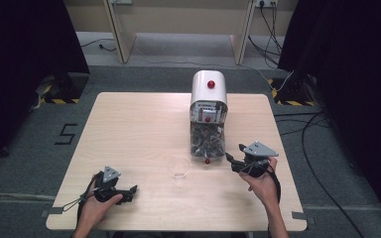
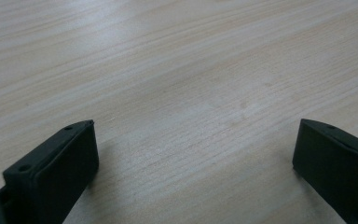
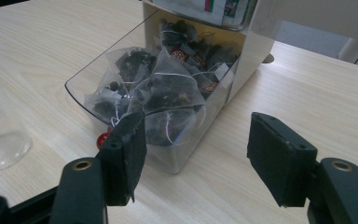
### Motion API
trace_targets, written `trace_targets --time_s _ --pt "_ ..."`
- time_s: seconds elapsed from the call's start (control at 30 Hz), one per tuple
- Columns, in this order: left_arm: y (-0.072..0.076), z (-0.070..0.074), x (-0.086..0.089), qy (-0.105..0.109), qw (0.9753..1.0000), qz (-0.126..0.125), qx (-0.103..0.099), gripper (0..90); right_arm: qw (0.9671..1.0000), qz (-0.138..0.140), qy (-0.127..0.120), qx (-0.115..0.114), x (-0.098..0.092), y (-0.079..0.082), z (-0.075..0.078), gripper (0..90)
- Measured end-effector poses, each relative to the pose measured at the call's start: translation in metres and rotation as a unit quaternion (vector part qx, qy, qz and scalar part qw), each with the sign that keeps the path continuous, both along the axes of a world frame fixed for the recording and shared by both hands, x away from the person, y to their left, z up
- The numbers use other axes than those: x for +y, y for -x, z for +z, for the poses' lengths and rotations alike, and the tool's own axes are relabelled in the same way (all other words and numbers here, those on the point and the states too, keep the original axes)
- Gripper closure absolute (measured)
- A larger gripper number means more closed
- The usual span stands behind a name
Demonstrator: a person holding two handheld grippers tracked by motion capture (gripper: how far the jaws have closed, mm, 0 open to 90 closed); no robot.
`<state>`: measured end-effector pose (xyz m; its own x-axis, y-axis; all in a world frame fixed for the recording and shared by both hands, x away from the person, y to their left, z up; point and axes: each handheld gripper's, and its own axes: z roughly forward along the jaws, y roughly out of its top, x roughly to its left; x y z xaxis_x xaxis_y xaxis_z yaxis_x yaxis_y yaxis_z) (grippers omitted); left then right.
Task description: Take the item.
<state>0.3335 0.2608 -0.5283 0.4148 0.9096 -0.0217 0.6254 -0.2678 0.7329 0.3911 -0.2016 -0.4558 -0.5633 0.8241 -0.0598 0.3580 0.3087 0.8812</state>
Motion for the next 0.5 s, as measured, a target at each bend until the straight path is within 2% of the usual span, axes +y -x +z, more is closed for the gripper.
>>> trace_targets --time_s 0.27,0.5 --pt "0.000 0.000 0.000 0.000 1.0000 0.000 0.000 0.0 0.9998 0.015 -0.006 -0.008 0.009 -0.001 0.003 39.6" --pt "0.000 0.000 0.000 0.000 1.0000 0.000 0.000 0.0 0.9993 0.032 -0.004 -0.019 0.027 -0.012 0.007 40.8"
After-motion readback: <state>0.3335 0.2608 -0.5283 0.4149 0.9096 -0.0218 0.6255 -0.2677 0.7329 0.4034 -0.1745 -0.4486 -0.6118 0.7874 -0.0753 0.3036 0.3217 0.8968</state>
